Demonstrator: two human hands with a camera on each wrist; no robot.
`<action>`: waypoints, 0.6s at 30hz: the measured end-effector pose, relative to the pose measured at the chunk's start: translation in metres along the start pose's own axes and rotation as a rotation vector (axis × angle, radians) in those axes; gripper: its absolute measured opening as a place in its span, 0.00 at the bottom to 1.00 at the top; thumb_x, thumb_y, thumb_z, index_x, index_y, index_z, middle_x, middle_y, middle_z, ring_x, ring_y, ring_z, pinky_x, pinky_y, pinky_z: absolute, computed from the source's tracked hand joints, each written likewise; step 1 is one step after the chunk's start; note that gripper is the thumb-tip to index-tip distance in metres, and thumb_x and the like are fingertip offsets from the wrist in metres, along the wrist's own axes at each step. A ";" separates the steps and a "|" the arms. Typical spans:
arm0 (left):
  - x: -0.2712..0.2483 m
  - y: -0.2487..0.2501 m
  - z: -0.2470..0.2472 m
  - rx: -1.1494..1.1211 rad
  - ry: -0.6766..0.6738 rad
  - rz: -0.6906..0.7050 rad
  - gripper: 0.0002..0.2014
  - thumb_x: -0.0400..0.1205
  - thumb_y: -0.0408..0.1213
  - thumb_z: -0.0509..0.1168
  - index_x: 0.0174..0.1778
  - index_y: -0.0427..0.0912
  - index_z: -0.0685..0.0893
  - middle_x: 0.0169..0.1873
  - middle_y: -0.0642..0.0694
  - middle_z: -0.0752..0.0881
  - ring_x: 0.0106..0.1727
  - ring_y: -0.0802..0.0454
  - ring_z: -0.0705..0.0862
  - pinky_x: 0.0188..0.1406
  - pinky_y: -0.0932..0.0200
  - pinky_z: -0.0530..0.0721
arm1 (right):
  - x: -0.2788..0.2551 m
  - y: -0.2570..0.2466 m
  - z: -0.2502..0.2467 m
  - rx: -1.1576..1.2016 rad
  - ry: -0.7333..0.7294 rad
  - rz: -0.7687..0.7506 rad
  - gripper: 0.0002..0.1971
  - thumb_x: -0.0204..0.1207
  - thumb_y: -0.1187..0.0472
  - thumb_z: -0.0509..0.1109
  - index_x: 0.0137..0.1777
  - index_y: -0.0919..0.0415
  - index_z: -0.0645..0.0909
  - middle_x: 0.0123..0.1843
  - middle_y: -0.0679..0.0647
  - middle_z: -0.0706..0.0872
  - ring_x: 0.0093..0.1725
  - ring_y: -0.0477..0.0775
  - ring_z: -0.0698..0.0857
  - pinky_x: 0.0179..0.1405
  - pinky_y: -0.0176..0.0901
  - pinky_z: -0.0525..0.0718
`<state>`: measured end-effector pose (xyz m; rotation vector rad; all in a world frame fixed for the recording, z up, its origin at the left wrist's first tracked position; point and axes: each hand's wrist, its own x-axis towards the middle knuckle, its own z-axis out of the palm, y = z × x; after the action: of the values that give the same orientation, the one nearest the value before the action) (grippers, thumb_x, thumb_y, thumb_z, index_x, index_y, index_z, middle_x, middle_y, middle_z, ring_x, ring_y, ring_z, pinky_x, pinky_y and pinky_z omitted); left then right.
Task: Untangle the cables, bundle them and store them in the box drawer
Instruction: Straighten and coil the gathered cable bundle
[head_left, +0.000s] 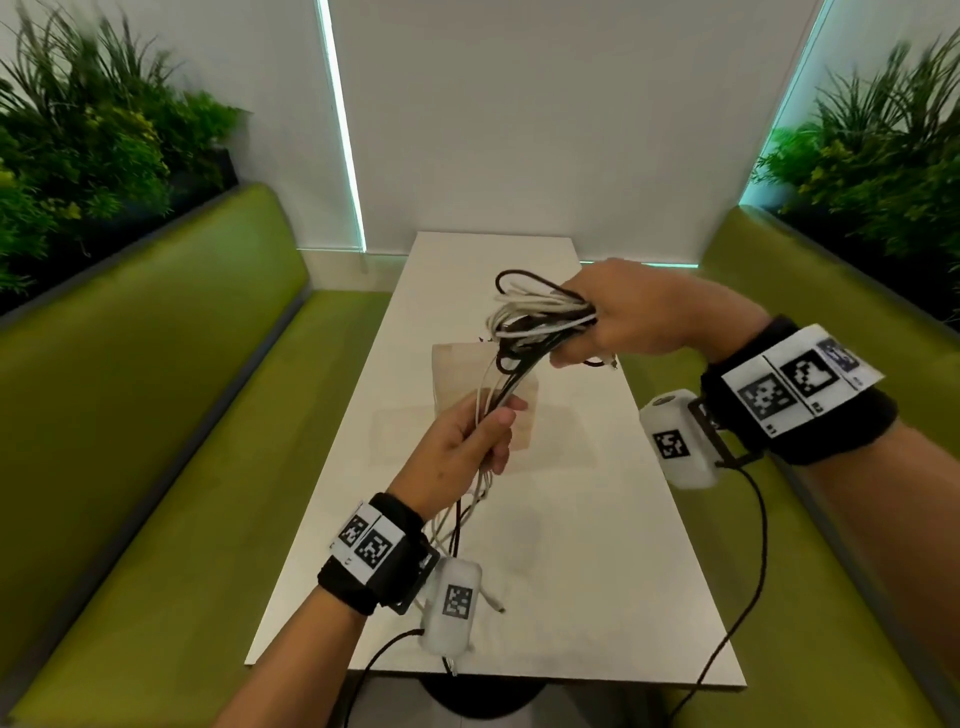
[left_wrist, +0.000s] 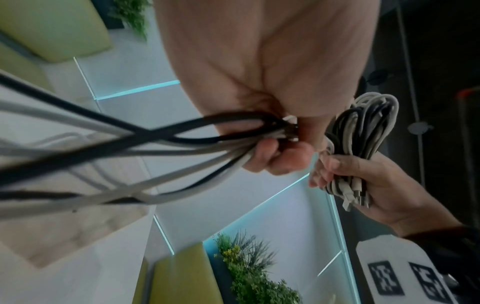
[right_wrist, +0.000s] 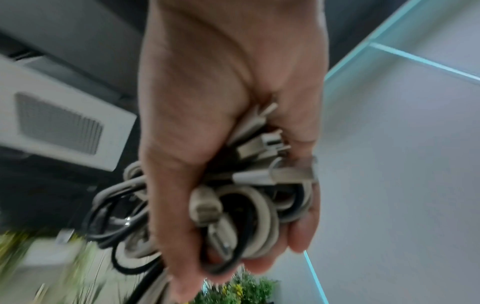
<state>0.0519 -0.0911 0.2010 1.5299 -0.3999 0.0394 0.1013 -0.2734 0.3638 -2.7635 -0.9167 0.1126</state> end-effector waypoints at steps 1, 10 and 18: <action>0.001 0.001 -0.003 0.020 0.023 0.016 0.07 0.87 0.35 0.57 0.53 0.41 0.80 0.29 0.51 0.80 0.26 0.56 0.75 0.28 0.66 0.73 | 0.000 0.002 0.004 0.059 0.041 0.019 0.09 0.68 0.55 0.78 0.34 0.54 0.81 0.26 0.49 0.85 0.24 0.40 0.82 0.31 0.37 0.79; 0.022 0.019 -0.004 -0.352 0.475 0.064 0.12 0.87 0.28 0.54 0.58 0.35 0.82 0.53 0.38 0.87 0.58 0.43 0.84 0.59 0.56 0.84 | 0.006 -0.017 0.109 0.722 0.207 0.111 0.09 0.74 0.61 0.76 0.38 0.47 0.80 0.30 0.43 0.83 0.24 0.31 0.79 0.27 0.23 0.75; 0.020 0.022 0.003 -0.737 0.422 -0.106 0.13 0.85 0.32 0.53 0.58 0.42 0.81 0.52 0.39 0.88 0.49 0.47 0.90 0.47 0.51 0.88 | 0.009 -0.041 0.127 0.744 0.112 0.179 0.18 0.62 0.55 0.84 0.41 0.49 0.75 0.50 0.60 0.84 0.45 0.62 0.87 0.36 0.48 0.85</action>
<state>0.0642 -0.0969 0.2272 0.7804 0.0191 0.1161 0.0666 -0.2120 0.2504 -2.1179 -0.4602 0.2642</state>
